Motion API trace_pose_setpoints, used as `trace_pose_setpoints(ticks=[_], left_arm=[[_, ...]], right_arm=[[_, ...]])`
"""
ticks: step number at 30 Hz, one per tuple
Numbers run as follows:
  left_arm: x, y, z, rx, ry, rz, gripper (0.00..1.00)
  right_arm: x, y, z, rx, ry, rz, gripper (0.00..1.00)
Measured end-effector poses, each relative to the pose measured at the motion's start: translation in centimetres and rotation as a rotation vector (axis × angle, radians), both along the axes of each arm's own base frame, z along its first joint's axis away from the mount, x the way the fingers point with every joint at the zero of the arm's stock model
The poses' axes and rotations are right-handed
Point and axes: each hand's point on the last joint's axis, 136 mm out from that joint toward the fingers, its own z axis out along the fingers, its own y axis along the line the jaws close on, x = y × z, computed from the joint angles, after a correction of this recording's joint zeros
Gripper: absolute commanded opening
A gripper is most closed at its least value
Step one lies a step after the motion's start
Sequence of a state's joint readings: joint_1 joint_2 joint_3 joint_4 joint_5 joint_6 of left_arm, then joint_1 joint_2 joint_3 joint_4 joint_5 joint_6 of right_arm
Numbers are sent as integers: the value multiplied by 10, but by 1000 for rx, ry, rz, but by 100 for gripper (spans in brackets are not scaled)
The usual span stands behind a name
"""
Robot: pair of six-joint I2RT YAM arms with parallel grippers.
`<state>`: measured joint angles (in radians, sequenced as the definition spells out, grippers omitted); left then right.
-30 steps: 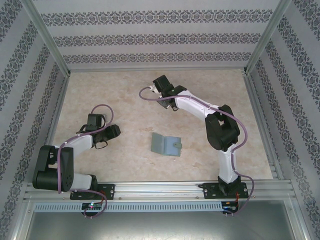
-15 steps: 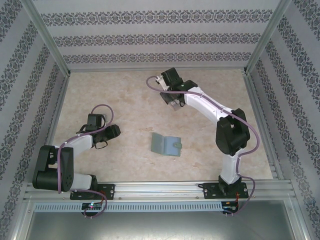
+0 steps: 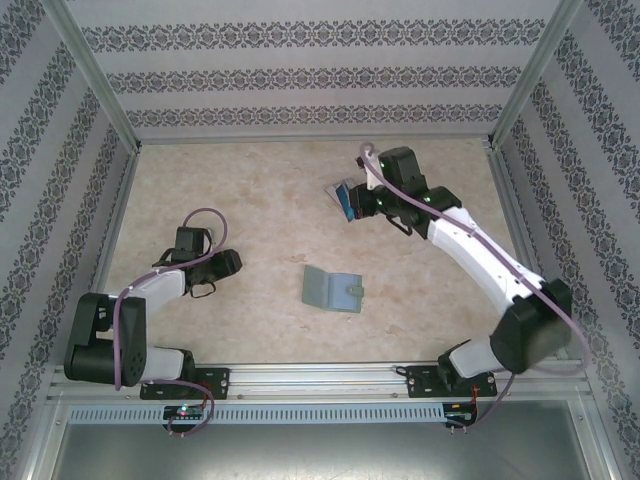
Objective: Put the credit cards into the card holder
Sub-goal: Pick up the credit card from the storage box, then insert the credit card into the card slot.
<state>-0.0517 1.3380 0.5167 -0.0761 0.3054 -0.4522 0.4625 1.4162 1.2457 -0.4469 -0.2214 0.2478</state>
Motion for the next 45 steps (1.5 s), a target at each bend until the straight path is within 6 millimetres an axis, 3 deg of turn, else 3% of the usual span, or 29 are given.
trace_pose_setpoints(ticks=[3,8,11,16,23,28,32,45], left_arm=[[-3,-19,18,-2,-28,-59,62],[-6,-85,64,-65,-125,-250,61],[-25,-119,66,-122,-106,-349,60],[-56,-154,59,-205,-32,-464,56],[-78,-176,35,-192,65,-545,42],[-81,-188,20,-174,123,-571,34],[-78,-197,19,-182,120,-586,30],[-70,-190,16,-127,107,-541,27]], right_arm=[[-32,0,-12,87,61,10,0],[-84,-3,-52,228,214,30,0],[-102,-2,-78,295,327,54,0],[-125,-6,-118,387,491,61,0],[-136,-5,-149,445,612,81,0],[-135,-4,-161,456,643,83,0],[-133,-2,-168,460,662,84,0],[-126,-11,-180,472,673,23,0]])
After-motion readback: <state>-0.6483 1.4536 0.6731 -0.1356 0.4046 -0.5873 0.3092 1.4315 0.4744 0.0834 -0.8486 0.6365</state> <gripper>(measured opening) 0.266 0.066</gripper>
